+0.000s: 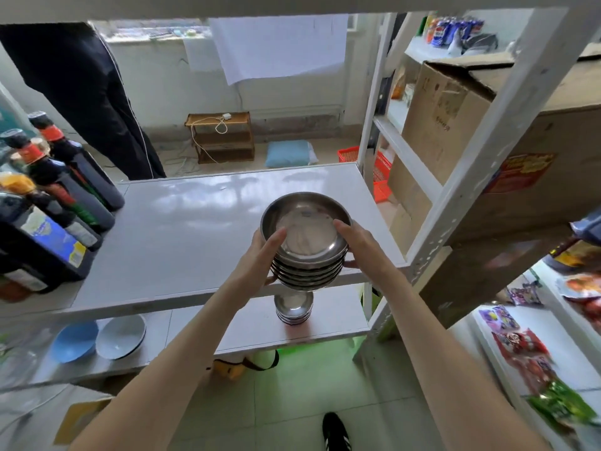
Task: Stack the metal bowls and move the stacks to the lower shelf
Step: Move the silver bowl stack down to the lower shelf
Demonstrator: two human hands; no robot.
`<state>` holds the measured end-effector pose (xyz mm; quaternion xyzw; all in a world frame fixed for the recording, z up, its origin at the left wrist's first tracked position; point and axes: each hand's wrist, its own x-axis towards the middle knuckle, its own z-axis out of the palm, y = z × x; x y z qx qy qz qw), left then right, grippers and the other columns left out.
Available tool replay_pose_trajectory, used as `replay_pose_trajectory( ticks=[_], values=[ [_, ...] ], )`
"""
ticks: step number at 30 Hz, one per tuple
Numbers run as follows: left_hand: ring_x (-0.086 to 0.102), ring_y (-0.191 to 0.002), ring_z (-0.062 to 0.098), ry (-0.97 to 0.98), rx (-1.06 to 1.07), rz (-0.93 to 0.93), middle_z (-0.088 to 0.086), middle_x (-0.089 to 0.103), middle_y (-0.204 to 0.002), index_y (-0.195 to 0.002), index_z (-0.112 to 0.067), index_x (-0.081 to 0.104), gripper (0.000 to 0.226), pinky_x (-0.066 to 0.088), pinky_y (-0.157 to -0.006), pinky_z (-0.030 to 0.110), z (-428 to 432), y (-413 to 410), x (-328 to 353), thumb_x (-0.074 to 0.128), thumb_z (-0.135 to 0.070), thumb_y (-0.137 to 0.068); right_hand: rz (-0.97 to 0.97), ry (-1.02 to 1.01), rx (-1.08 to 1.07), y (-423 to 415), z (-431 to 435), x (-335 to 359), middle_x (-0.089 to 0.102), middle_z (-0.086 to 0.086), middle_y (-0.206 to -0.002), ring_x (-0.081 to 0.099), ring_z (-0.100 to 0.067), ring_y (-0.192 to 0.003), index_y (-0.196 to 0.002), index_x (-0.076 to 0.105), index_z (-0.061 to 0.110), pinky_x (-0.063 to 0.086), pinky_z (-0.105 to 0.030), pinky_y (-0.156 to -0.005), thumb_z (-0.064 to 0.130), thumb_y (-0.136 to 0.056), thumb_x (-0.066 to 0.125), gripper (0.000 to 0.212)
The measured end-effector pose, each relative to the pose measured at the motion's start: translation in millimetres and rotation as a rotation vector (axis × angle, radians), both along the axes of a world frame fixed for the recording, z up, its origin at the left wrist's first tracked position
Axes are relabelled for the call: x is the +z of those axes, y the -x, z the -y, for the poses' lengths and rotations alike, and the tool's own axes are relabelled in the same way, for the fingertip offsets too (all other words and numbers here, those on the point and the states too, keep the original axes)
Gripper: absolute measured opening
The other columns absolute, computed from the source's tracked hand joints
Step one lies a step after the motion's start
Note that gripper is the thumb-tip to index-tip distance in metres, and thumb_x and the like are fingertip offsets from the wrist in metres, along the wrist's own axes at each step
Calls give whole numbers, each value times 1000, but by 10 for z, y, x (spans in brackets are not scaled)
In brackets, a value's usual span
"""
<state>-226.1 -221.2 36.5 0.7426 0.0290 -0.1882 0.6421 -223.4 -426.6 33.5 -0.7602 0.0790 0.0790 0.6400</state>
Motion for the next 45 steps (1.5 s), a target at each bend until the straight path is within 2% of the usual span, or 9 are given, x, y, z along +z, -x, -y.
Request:
replay_pose_trajectory(
  ticks=[3, 8, 13, 21, 25, 34, 38, 41, 45],
  values=[
    [53, -121, 20, -24, -40, 34, -3, 53, -133, -132, -41, 36, 81, 51, -95, 46, -217, 161, -12, 48, -82, -63, 42, 26, -19, 237, -167, -16, 66, 5, -97, 62, -21, -104, -87, 63, 48, 51, -53, -96, 70, -70, 53, 30],
    [59, -105, 10, 7, -67, 17, -11, 58, -119, -114, -50, 43, 63, 51, -71, 26, -483, 529, -22, 50, -81, -60, 58, 44, -29, 672, -440, -20, 66, 6, -97, 62, -21, -104, -87, 62, 49, 48, -53, -98, 70, -68, 55, 29],
    [58, -100, 4, 48, -36, -11, -14, 58, -115, -112, -48, 46, 63, 50, -66, 21, -762, 916, -170, 56, -78, -57, 58, 36, -40, 1093, -730, -122, 66, 5, -98, 61, -22, -105, -85, 61, 54, 47, -55, -99, 71, -66, 56, 27],
    [57, -116, 10, 45, -67, -21, -13, 58, -128, -132, -50, 40, 92, 51, -94, 45, -1431, 1394, -616, 61, -87, -51, 50, 24, -78, 1700, -1361, -426, 69, 14, -98, 64, -15, -102, -106, 60, 48, 50, -51, -96, 70, -70, 55, 43],
    [61, -112, 5, 19, -124, -68, -16, 62, -125, -132, -53, 39, 88, 51, -95, 43, -1838, 1424, -974, 63, -85, -54, 42, 1, -136, 1853, -1787, -739, 70, 20, -101, 62, -5, -101, -104, 63, 50, 50, -38, -95, 64, -73, 55, 35],
    [53, -117, 3, -91, -168, -78, -29, 54, -125, -131, -56, 34, 87, 46, -102, 45, -2469, 1033, -2013, 59, -88, -55, -76, -119, -235, 1558, -2536, -1852, 66, 11, -124, 57, -11, -120, -126, 59, 32, 43, -47, -107, 50, -79, 58, 50],
    [58, -113, 11, -75, -139, -122, -14, 60, -127, -131, -56, 37, 90, 58, -79, 35, -2526, 701, -2532, 65, -87, -51, -117, -160, -271, 1218, -2619, -2431, 68, 6, -120, 61, -15, -116, -118, 61, 33, 44, -48, -106, 48, -78, 59, 43],
    [57, -116, 14, -54, -147, -110, -13, 59, -127, -130, -60, 36, 84, 51, -96, 45, -2528, 429, -2969, 66, -84, -55, -122, -179, -271, 959, -2633, -2868, 70, 15, -111, 62, -10, -112, -104, 64, 49, 46, -43, -104, 53, -76, 63, 28],
    [55, -115, 15, -6, -118, -123, -13, 56, -124, -134, -48, 37, 99, 47, -100, 47, -2459, 62, -3513, 72, -81, -48, -78, -136, -282, 594, -2602, -3447, 70, 7, -110, 62, -18, -111, -108, 65, 38, 46, -50, -103, 56, -74, 63, 39]
  ],
)
